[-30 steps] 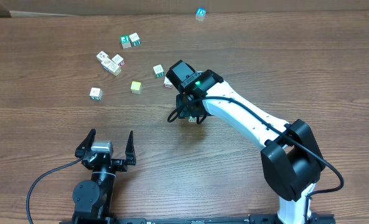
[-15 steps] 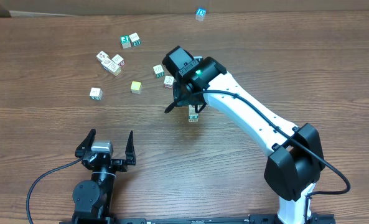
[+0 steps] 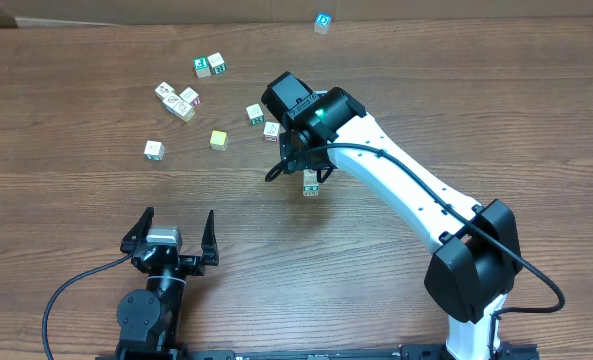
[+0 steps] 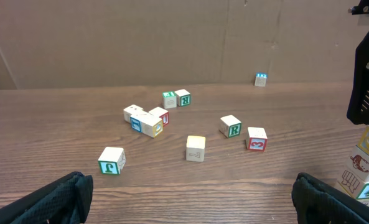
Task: Form a tower
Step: 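Open the right gripper and raise it off the stack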
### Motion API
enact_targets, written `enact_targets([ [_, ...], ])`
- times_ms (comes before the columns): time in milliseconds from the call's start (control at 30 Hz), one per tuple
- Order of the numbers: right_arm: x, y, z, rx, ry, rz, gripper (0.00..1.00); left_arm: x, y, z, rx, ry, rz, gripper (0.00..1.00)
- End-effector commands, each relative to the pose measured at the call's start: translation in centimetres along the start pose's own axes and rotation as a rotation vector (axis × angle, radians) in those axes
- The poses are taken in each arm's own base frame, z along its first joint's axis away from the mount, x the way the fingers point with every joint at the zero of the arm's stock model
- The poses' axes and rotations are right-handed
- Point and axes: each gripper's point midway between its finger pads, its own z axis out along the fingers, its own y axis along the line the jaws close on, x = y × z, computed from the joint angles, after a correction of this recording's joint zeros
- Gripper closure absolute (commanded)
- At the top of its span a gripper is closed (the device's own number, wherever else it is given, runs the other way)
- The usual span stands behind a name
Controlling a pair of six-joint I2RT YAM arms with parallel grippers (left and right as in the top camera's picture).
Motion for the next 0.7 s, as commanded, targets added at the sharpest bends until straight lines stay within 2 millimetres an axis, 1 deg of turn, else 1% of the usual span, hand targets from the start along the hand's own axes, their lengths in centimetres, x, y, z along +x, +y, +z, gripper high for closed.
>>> enact_targets([
  [0, -0.8, 0.4, -0.5, -0.017, -0.026, 0.01, 0.17, -0.1, 0.0, 0.0, 0.001, -0.01, 0.015, 0.0],
  [67, -1.1, 0.4, -0.5, -0.016, -0.038, 0.012, 0.0, -0.1, 0.0, 0.0, 0.001, -0.009, 0.015, 0.0],
  [233, -1.9, -0.3, -0.4, -0.012, -0.056, 0.034, 0.0, -0.1, 0.0, 0.0, 0.001, -0.009, 0.015, 0.01],
  [467, -2.1, -1.5, -0.1, -0.029, -0.02, 0.068, 0.0, -0.1, 0.0, 0.0, 0.001, -0.009, 0.015, 0.0],
  [500, -2.2, -1.9, -0.1, -0.024, -0.021, 0.07, 0.04, -0.1, 0.0, 0.0, 0.001, -0.009, 0.015, 0.0],
  [533, -2.4, -2.2, -0.3, -0.023, -0.023, 0.08, 0.14, -0.1, 0.0, 0.0, 0.001, -0.009, 0.015, 0.0],
  [567, -2.5, -2.7, -0.6, -0.026, -0.026, 0.091, 0.26, -0.1, 0.0, 0.0, 0.001, -0.009, 0.015, 0.01],
  [600, -2.7, -3.1, -1.1, -0.029, -0.034, 0.101, 0.43, -0.1, 0.0, 0.0, 0.001, -0.009, 0.015, 0.0],
  [667, -3.0, -3.8, -2.3, -0.038, -0.055, 0.121, 0.62, -0.1, 0.0, 0.0, 0.001, -0.01, 0.015, 0.01],
])
